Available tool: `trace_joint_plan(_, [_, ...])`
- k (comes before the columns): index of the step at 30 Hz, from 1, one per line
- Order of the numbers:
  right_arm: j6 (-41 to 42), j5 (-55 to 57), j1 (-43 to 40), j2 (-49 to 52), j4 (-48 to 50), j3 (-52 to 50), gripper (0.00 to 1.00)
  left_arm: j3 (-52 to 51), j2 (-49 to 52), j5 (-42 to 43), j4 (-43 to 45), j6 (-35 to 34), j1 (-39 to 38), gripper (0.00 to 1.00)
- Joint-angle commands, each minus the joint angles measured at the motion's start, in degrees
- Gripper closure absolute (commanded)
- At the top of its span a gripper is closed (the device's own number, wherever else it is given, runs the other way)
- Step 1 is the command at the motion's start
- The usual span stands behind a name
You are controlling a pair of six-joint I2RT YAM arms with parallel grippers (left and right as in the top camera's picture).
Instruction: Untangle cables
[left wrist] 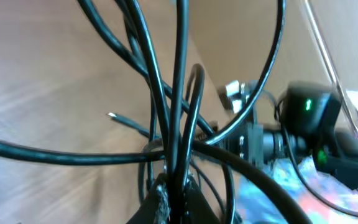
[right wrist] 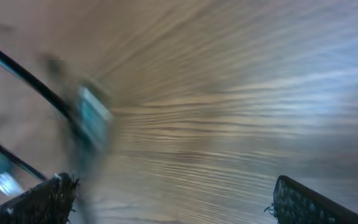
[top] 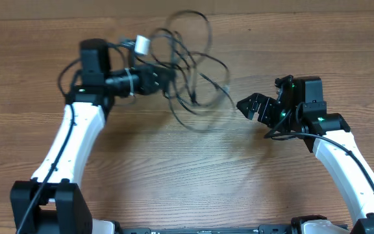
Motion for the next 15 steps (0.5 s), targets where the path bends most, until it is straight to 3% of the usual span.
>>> trace_joint_plan(1, [-1.6,-8.9,-0.1,0.3,2.1,-0.2,0.00,0.7,-0.7,-3.1,-3.3,3.7,-4.7,0.96])
trace_joint_plan(15, [-6.1,-20.4,-0.1,0.3,6.4,-0.2,0.00,0.7,-0.7,-28.7,-4.5,6.8,-18.1,0.96])
